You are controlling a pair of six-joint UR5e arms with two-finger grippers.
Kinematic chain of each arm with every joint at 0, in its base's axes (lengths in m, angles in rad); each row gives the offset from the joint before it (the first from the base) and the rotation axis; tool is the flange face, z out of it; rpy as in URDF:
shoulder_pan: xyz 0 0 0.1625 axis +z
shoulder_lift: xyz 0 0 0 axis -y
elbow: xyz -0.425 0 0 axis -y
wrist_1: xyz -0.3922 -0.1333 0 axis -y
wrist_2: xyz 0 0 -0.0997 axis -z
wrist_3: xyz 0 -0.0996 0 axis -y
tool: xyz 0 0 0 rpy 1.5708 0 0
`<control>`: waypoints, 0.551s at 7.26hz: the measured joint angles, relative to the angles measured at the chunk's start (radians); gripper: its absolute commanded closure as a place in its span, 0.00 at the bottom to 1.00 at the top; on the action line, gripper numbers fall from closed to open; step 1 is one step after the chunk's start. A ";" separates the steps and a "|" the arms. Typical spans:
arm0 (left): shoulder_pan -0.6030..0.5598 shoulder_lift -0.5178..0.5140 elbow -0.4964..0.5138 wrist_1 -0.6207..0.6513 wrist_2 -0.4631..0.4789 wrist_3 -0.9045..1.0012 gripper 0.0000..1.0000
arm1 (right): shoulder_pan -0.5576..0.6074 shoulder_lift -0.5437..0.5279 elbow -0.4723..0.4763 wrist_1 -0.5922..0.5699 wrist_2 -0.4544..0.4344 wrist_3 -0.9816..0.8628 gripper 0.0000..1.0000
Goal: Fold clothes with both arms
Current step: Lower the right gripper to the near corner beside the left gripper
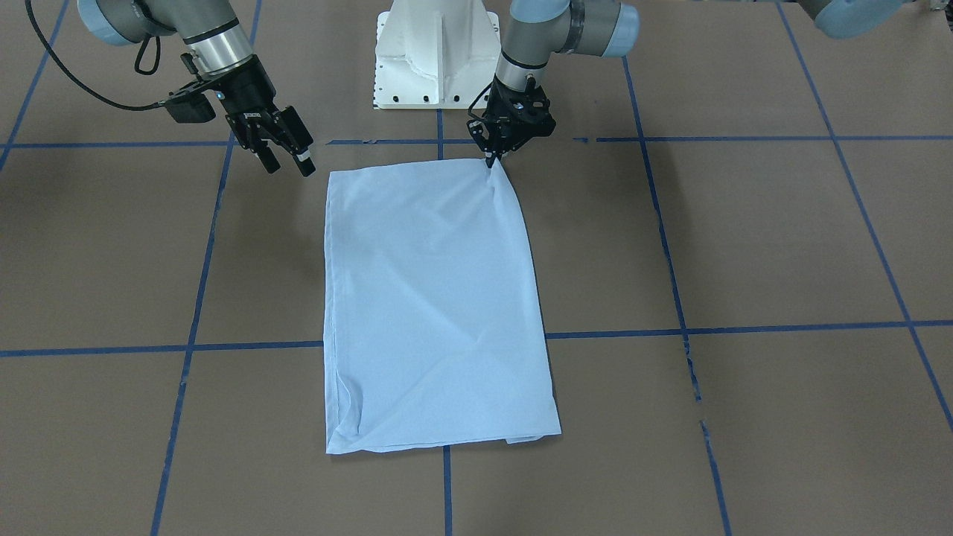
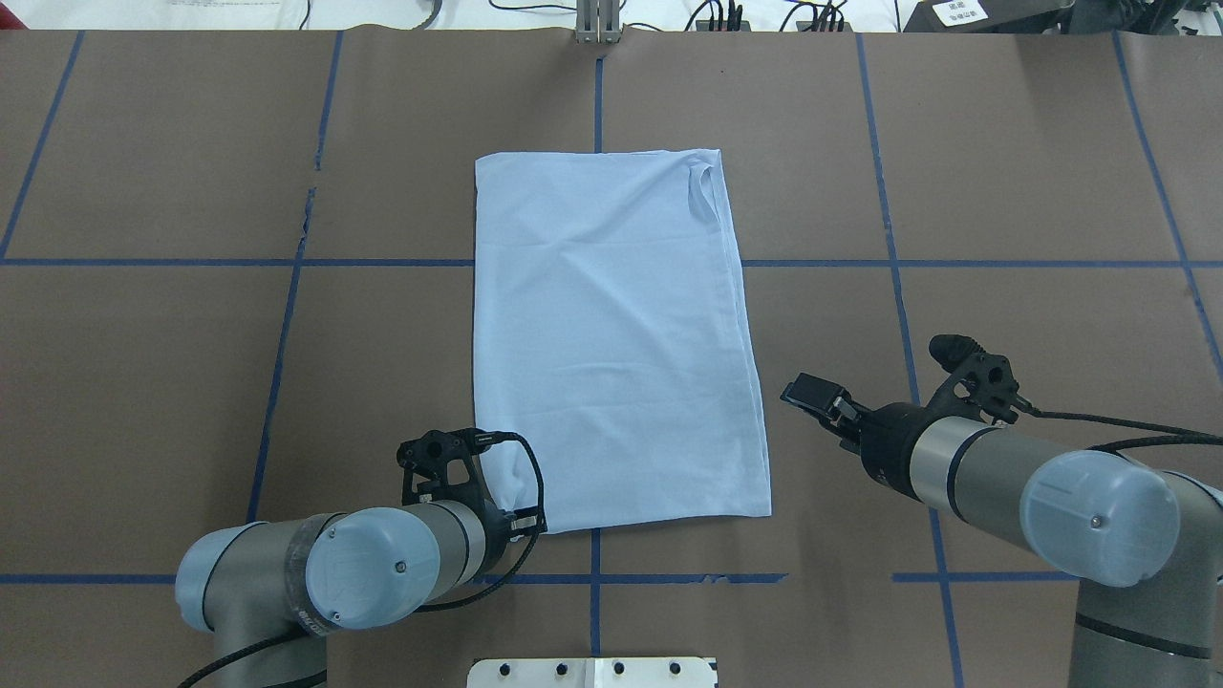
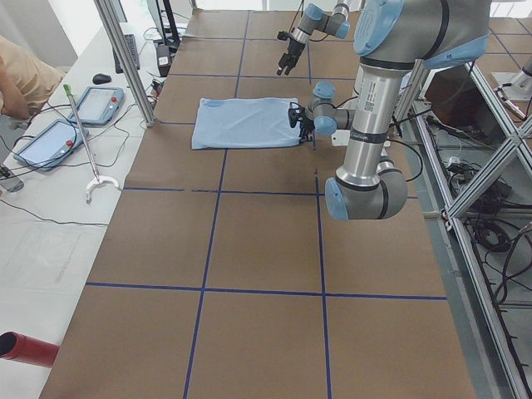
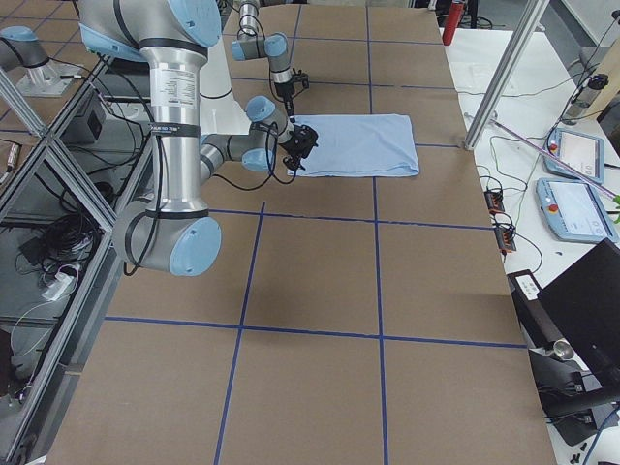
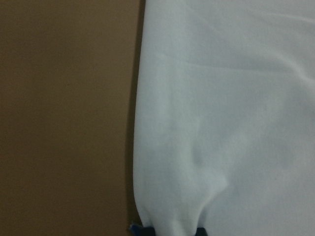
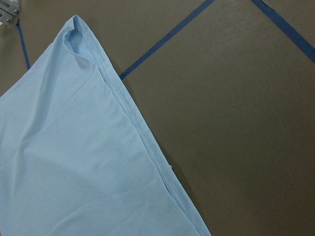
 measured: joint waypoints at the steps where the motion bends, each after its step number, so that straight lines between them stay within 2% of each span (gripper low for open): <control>1: 0.000 0.000 -0.011 0.002 0.001 0.001 1.00 | -0.008 0.003 -0.003 -0.002 -0.010 0.006 0.00; 2: 0.000 0.000 -0.027 0.005 0.002 0.001 1.00 | -0.034 0.014 -0.002 -0.026 -0.040 0.045 0.01; 4: -0.001 0.000 -0.040 0.006 0.004 -0.002 1.00 | -0.121 0.099 0.003 -0.208 -0.123 0.205 0.07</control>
